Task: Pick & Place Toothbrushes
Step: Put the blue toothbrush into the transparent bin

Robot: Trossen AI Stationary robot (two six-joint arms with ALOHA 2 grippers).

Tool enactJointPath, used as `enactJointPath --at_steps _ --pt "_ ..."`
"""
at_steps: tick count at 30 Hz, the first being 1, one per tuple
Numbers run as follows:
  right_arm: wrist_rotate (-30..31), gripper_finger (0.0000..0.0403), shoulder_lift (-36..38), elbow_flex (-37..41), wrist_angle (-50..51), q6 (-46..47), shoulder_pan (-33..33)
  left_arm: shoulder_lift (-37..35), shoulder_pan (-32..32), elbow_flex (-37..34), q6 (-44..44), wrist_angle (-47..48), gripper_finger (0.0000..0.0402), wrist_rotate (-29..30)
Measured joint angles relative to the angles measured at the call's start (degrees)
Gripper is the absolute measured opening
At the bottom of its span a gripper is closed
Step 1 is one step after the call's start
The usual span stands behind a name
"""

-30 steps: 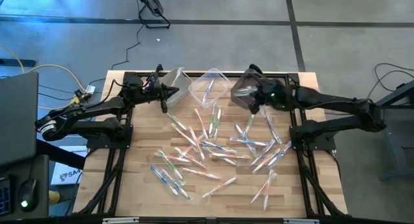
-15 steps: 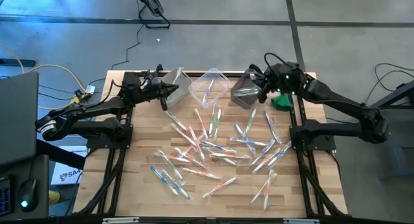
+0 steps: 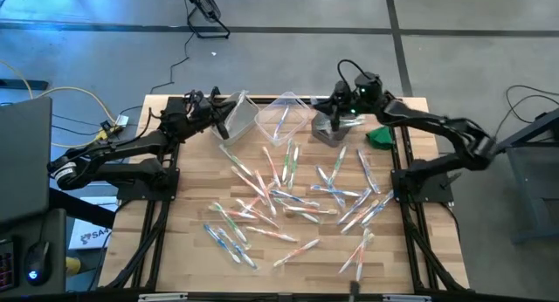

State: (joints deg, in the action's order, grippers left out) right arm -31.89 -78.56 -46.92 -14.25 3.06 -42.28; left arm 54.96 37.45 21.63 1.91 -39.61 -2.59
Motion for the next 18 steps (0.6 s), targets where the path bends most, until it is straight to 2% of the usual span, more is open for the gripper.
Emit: enactJointPath --at_steps 3,6,11,14,18 --pt "-2.88 0.0005 -4.93 0.00 -10.08 0.30 1.37 0.00 0.00 0.00 -0.04 -0.55 0.0001 0.63" --pt "-2.86 0.0005 -9.49 0.01 -20.40 1.01 3.51 0.00 0.00 0.00 0.04 -1.12 0.0001 0.19" --pt "-2.57 0.0005 -15.29 0.02 -37.07 4.54 6.70 0.00 0.00 0.00 -0.16 0.53 0.0001 -6.05" --pt "-2.48 0.0005 -17.14 0.02 -41.93 4.37 8.58 0.02 -0.01 0.00 -0.28 2.47 0.0001 -7.41" --pt "-1.28 0.0005 -17.47 0.02 -42.54 4.16 10.31 1.04 -0.02 0.00 -0.97 2.04 0.0005 -5.10"
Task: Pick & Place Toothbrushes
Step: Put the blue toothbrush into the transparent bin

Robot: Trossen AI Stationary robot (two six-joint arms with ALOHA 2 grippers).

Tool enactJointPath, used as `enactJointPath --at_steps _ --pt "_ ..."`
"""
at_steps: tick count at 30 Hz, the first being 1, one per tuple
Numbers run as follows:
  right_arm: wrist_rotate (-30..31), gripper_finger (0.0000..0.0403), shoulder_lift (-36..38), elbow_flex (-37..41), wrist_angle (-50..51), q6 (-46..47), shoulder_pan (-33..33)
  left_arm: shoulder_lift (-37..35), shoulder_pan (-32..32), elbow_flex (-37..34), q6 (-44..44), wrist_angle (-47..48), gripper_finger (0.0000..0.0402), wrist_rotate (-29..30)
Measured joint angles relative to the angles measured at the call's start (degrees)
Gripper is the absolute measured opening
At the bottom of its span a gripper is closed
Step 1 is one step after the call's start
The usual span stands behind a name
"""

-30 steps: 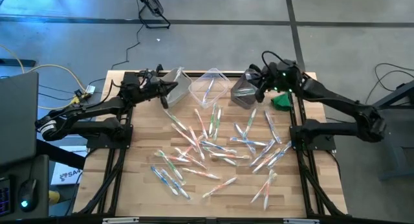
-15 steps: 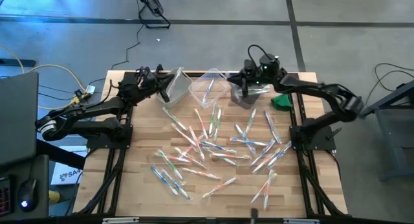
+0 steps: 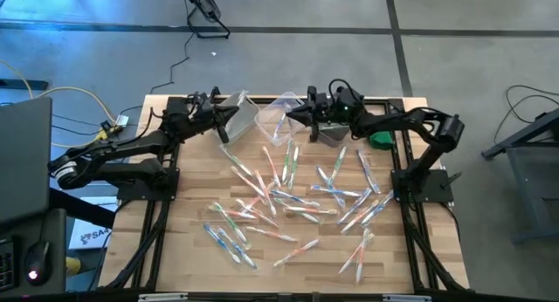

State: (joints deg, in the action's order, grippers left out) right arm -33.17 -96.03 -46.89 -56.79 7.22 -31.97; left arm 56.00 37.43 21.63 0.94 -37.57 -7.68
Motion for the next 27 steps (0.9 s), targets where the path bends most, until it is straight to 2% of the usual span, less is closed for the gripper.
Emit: enactJointPath --at_steps 3,8,11,19,24,27 --pt "0.08 0.0005 0.00 0.00 0.08 0.06 0.54 0.97 -0.02 0.00 1.14 -0.25 0.0029 0.04" --pt "0.11 0.0005 0.00 0.00 0.67 0.26 1.24 2.53 -0.04 0.00 4.40 -0.04 0.0096 -3.52" --pt "0.50 0.0005 -0.02 0.00 0.84 0.26 1.72 3.19 -0.32 0.00 5.51 -1.24 0.0122 -6.32" --pt "5.02 0.0005 -0.07 -0.02 0.40 -0.31 3.18 10.49 -6.08 0.04 2.08 -12.65 0.0132 -8.30" --pt "4.62 0.0005 -0.07 -0.02 -0.73 0.15 3.78 16.29 -7.58 0.09 2.30 -19.38 0.0132 -8.30" --pt "4.53 0.0005 -0.07 -0.02 -1.08 0.11 4.39 19.31 -7.58 1.65 2.98 -19.71 0.0132 -8.35"
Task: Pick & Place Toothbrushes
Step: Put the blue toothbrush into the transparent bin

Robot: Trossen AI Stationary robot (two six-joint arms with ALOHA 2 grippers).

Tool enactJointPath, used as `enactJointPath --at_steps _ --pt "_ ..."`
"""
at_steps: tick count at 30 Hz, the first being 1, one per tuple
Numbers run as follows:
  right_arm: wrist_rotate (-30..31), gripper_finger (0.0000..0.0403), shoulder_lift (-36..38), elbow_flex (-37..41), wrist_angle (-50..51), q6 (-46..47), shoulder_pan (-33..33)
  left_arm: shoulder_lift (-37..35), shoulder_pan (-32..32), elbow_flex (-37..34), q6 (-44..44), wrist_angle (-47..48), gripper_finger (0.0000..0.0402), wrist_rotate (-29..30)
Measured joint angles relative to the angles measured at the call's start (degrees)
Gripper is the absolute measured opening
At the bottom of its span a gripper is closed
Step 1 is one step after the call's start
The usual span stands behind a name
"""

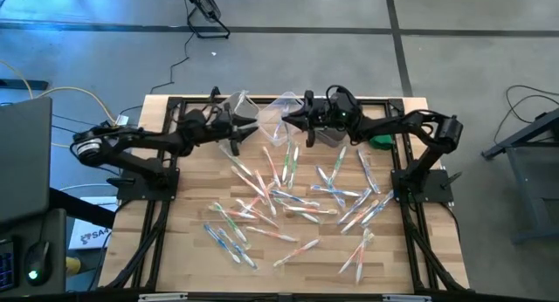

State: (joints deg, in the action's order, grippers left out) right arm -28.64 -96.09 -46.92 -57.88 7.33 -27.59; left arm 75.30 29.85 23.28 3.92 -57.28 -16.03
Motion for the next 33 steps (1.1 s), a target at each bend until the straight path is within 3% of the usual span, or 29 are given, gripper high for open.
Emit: enactJointPath --at_steps 11,20,24,33 --pt "0.30 0.0005 0.01 0.00 -0.16 0.00 0.23 11.32 0.00 11.32 0.40 0.49 0.0132 -6.04" --pt "1.12 0.0005 0.68 0.00 0.22 -0.02 -0.75 14.44 0.11 12.99 0.27 0.69 0.0132 -6.15" --pt "1.72 0.0005 0.79 0.00 0.18 -0.04 -0.69 15.50 -0.03 13.39 -0.67 0.31 0.0132 -9.55" --pt "1.51 0.0005 0.79 0.00 0.60 -0.02 -0.64 19.54 -3.78 18.55 -5.62 0.52 0.0132 -9.81"
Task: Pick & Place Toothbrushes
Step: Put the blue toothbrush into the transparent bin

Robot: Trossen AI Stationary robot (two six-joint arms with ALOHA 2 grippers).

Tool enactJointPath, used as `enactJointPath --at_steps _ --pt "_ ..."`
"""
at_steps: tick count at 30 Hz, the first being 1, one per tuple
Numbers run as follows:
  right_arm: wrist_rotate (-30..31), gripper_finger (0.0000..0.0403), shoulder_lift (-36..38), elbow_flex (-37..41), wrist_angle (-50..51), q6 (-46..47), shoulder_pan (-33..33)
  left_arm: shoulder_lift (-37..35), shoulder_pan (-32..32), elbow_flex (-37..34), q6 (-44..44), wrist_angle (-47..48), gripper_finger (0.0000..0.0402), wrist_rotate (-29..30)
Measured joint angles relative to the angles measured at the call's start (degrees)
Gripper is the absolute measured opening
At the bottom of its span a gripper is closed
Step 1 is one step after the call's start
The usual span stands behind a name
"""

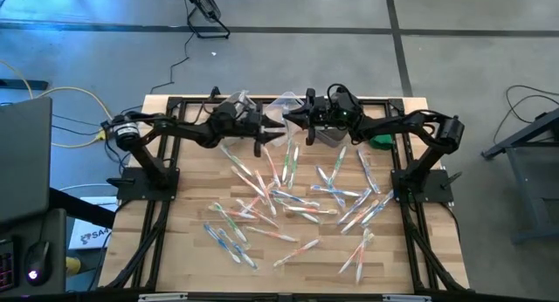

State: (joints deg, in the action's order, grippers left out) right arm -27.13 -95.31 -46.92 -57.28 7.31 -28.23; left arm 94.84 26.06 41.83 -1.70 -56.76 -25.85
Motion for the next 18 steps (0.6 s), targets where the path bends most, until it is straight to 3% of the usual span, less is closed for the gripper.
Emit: enactJointPath --at_steps 18 --pt "-1.54 0.0005 0.04 0.00 0.10 0.15 0.11 1.91 0.06 4.76 1.97 5.96 0.0132 1.18"
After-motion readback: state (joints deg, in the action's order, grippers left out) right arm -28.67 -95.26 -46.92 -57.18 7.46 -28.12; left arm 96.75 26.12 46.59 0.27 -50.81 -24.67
